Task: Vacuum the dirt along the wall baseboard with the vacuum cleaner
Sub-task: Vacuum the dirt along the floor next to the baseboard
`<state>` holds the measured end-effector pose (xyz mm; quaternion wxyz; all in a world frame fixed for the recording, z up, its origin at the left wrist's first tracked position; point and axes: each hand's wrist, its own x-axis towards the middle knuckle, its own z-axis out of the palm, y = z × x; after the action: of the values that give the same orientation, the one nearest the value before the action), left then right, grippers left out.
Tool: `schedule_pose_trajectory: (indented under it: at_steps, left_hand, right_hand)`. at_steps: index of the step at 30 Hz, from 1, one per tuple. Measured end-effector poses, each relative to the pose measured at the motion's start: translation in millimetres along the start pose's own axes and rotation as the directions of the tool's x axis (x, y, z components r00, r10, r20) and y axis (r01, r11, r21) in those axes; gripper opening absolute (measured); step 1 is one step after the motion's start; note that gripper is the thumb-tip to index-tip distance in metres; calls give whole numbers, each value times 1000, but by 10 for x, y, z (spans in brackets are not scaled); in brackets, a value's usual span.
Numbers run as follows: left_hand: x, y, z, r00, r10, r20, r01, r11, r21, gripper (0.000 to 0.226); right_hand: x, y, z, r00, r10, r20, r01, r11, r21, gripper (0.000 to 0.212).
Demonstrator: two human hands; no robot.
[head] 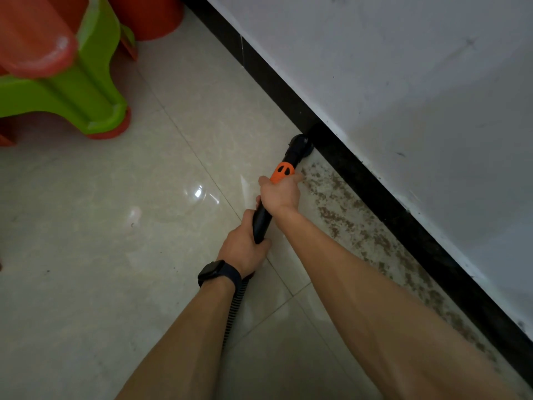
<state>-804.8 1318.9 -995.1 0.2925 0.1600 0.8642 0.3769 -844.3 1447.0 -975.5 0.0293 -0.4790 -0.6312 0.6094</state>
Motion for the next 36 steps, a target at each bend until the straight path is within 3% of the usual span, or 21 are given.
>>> schedule_pose_trajectory:
  at_steps: [6, 16, 19, 21, 23, 25, 30, 36]
  left_hand:
    - [-145, -92, -124, 1000, -7, -9, 7, 1000, 26, 45]
    - [-580, -393, -442, 998, -56, 39, 47, 979, 199, 41]
    - [-536, -263, -410, 997, -76, 8, 74, 993, 89, 36]
    - [-450, -102, -350, 991, -126, -46, 121, 989, -89, 31]
    - [-347, 65, -275, 976, -209, -56, 177, 919, -353, 28]
    - [-224, 176, -222, 965, -261, -37, 209, 842, -497, 30]
    - [-19, 221, -109, 958, -287, 6, 247, 813, -528, 31]
    - [173, 267, 45, 950, -312, 9, 266, 793, -548, 45]
  right_hand:
    - [-148, 18, 85, 995, 6, 98, -9, 1000, 26, 42]
    - [-671, 300, 373, 998, 53, 45, -58, 992, 109, 38]
    - [-620, 189, 321, 1000, 1, 22, -2, 1000, 7, 41]
    - [-526, 61, 282, 995, -85, 46, 90, 988, -122, 49]
    - [-412, -81, 254, 978, -181, 101, 202, 944, -260, 56]
    - [-285, -197, 205, 966, -213, 145, 251, 903, -348, 59]
    - [-7, -238, 95, 967, -154, 204, 229, 877, -424, 61]
    - [193, -248, 44, 960, -183, 211, 259, 865, -430, 61]
